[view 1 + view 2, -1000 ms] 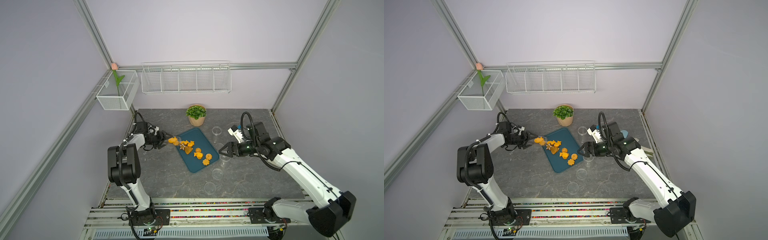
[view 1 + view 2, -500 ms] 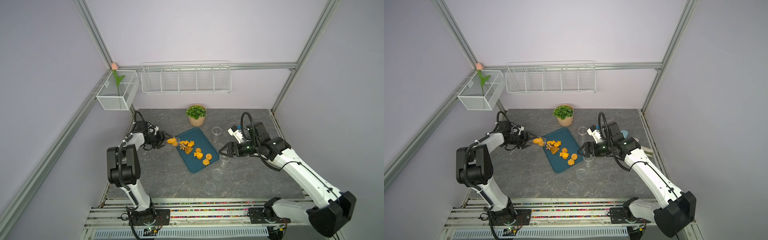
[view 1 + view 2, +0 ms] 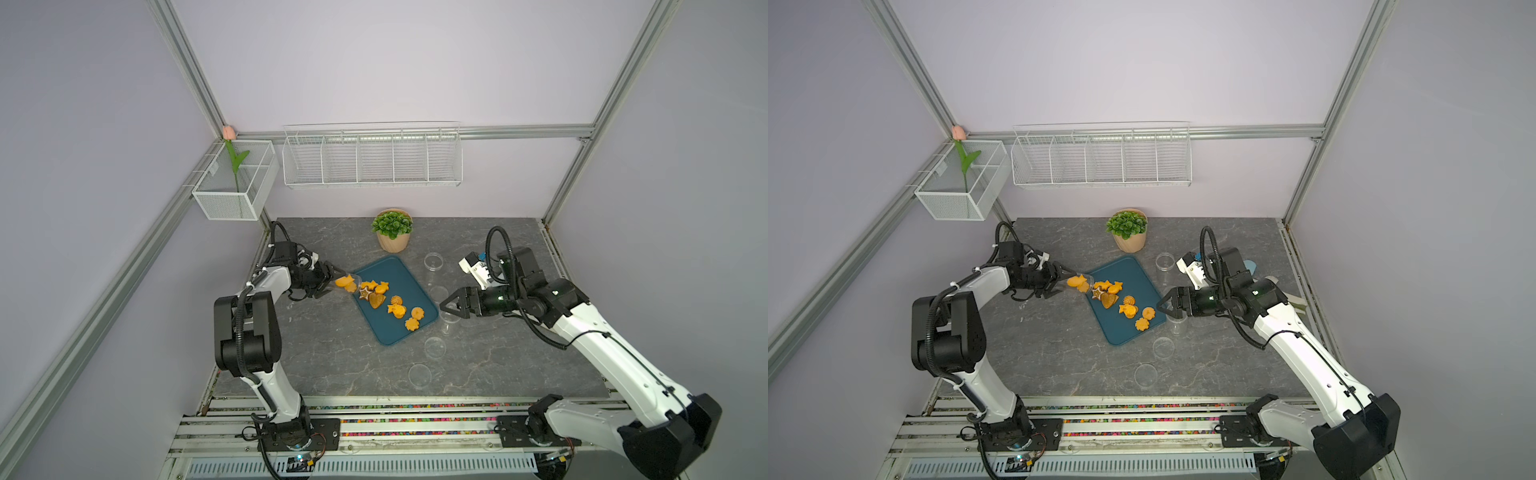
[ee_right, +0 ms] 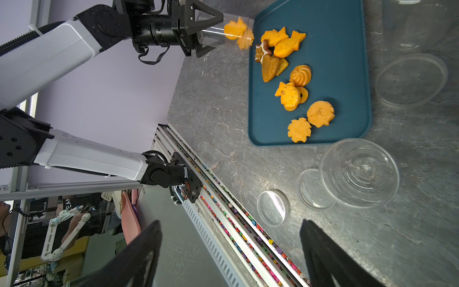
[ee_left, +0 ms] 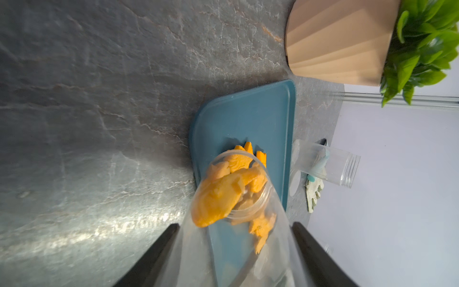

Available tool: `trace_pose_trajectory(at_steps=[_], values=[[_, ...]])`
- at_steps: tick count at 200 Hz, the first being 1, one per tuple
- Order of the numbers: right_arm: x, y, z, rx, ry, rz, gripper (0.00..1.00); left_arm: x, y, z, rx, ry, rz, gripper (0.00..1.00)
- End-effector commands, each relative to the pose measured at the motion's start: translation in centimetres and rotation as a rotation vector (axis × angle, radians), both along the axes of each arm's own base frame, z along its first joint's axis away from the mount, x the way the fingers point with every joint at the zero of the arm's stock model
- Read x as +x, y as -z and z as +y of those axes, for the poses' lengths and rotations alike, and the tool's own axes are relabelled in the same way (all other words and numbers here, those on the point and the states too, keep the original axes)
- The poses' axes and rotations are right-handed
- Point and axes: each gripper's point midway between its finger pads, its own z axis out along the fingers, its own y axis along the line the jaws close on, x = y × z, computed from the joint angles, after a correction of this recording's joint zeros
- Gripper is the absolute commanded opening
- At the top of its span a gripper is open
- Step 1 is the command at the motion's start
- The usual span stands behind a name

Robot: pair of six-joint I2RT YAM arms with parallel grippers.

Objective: Pour the cookies out of the jar
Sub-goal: Pour the cookies in the jar onto the tray.

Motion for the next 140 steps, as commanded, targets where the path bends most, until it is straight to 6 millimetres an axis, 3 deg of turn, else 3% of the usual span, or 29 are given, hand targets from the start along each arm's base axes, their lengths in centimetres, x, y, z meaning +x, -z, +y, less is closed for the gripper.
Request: trace_pose_trajectory(at_steps=[1,26,43,67,84,104,120,140], values=[[-1.0,0.2,-0.2,0.002,-0.019,-0.006,0.89,0.2,-1.3,-0.1,0.024,-0.003,-0.041,0.68],[-1.2,0.3,-0.4,0.004,-0.016,-0.006,0.89,0.1,-1.3,-0.5,0.010,0.013,-0.033,0.68],[-1.2,0.2,-0.4,0.003,-0.012,-0.011,0.89,-0.2,-1.0,0.4,0.108,0.009,-0.024,0.67],[-1.2,0.0,-0.5,0.007,-0.006,-0.015,0.89,0.3,-1.1,-0.4,0.048,0.018,-0.027,0.67],[-1.1,0.0,-0.5,0.004,-0.002,-0.017,0.89,0.4,-1.0,-0.1,0.129,0.022,-0.031,0.68],[-1.0,-0.1,-0.5,0.005,0.004,-0.018,0.89,1.1,-1.5,-1.4,0.003,0.023,-0.043,0.68],[-1.0,-0.2,-0.5,0.007,0.007,-0.018,0.89,1.0,-0.8,-0.1,0.135,0.015,-0.021,0.68],[-0.8,-0.3,-0.4,0.010,0.012,-0.018,0.89,1.1,-1.3,-0.7,0.107,0.045,-0.026,0.67]])
